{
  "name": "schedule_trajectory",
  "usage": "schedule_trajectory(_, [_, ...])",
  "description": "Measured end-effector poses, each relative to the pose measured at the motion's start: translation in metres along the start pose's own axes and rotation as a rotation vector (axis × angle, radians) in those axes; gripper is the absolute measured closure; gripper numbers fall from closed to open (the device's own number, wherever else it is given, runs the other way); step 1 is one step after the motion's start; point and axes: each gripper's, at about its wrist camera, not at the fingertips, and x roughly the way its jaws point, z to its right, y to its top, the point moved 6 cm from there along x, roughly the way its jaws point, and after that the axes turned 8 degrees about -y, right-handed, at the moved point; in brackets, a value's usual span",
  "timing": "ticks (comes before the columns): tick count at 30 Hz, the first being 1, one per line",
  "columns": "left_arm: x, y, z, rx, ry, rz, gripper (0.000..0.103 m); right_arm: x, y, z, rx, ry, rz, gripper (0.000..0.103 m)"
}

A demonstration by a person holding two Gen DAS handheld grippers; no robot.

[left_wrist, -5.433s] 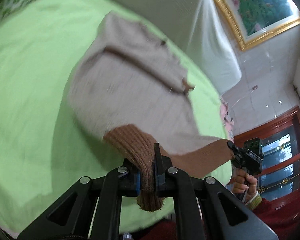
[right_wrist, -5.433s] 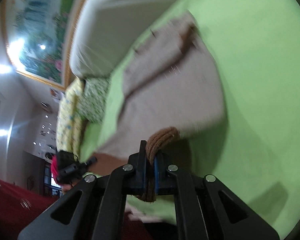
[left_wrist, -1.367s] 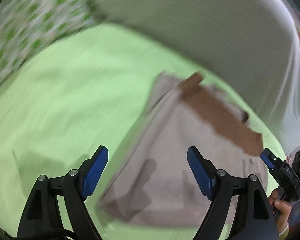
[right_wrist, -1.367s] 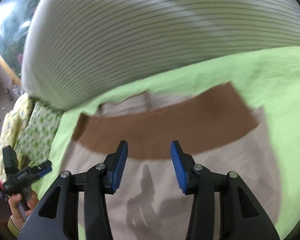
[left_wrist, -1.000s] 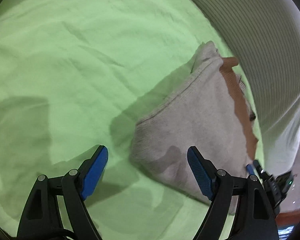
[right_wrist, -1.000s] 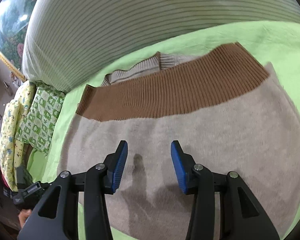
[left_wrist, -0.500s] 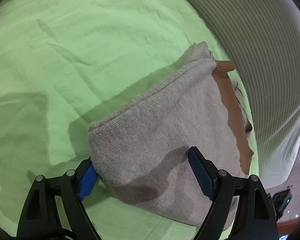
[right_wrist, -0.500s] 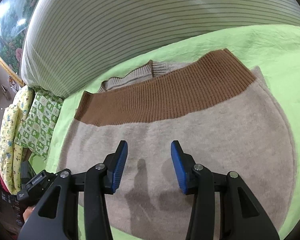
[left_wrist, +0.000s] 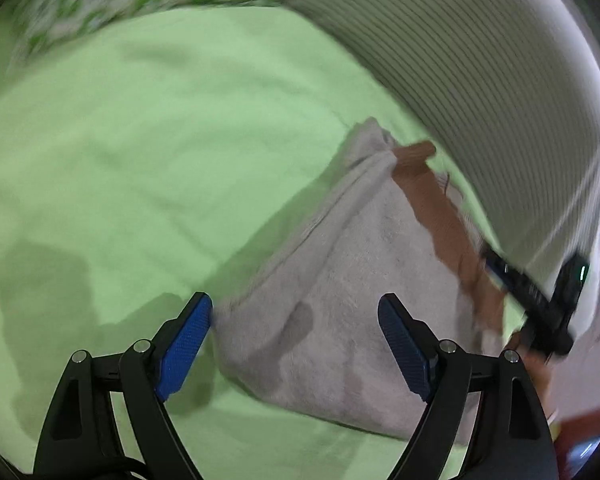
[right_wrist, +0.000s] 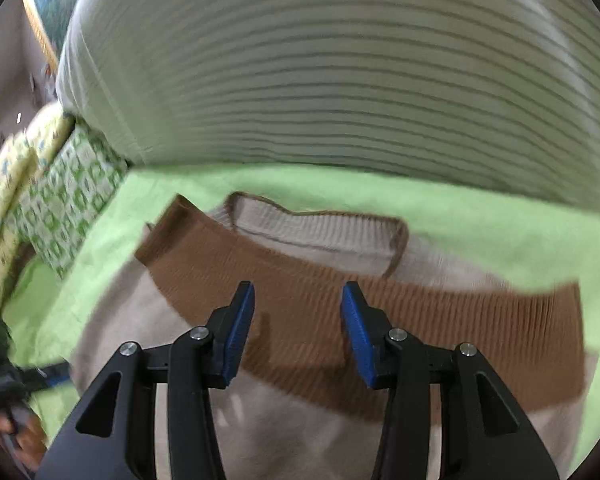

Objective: Fold small clothes
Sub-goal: 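Press and smooth the folded sweater with both open grippers, then grasp the sweater's side edge with the left gripper and lift it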

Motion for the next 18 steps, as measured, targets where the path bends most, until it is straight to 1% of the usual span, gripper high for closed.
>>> schedule_trajectory(2, [0.013, 0.001, 0.001, 0.034, 0.03, -0.06, 0.018, 0.009, 0.002, -0.008, -0.087, 0.018, -0.026, 0.055])
schedule_trajectory(4, [0.019, -0.003, -0.003, 0.026, 0.065, -0.084, 0.018, 0.015, 0.0, -0.018, -0.172, 0.015, -0.041, 0.055])
schedule_trajectory(6, [0.018, -0.01, -0.011, -0.007, 0.071, -0.086, 0.018, 0.02, -0.001, -0.027, -0.26, -0.028, -0.034, 0.055])
schedule_trajectory(8, [0.015, -0.02, -0.019, -0.052, 0.076, -0.082, 0.018, 0.029, -0.003, -0.031, -0.316, -0.056, -0.042, 0.05])
schedule_trajectory(10, [0.015, -0.032, -0.028, -0.099, 0.066, -0.094, 0.018, 0.04, -0.006, -0.032, -0.36, -0.078, -0.061, 0.05])
schedule_trajectory(11, [0.015, -0.038, -0.031, -0.113, 0.059, -0.1, 0.018, 0.042, -0.007, -0.033, -0.371, -0.072, -0.068, 0.051])
schedule_trajectory(12, [0.015, -0.041, -0.032, -0.114, 0.058, -0.096, 0.018, 0.044, -0.004, -0.035, -0.367, -0.056, -0.071, 0.058])
schedule_trajectory(13, [0.014, -0.043, -0.032, -0.106, 0.061, -0.089, 0.018, 0.045, -0.003, -0.034, -0.348, -0.036, -0.081, 0.092])
schedule_trajectory(14, [0.014, -0.044, -0.03, -0.101, 0.066, -0.088, 0.018, 0.046, 0.001, -0.032, -0.319, -0.027, -0.087, 0.096])
schedule_trajectory(16, [0.016, -0.044, -0.028, -0.096, 0.069, -0.09, 0.018, 0.04, 0.011, -0.029, -0.257, -0.021, -0.049, 0.097])
schedule_trajectory(17, [0.019, -0.043, -0.026, -0.1, 0.067, -0.088, 0.018, 0.039, 0.016, -0.025, -0.204, -0.02, -0.033, 0.098])
schedule_trajectory(18, [0.02, -0.042, -0.024, -0.105, 0.065, -0.084, 0.018, 0.041, 0.017, -0.022, -0.169, -0.023, -0.028, 0.098])
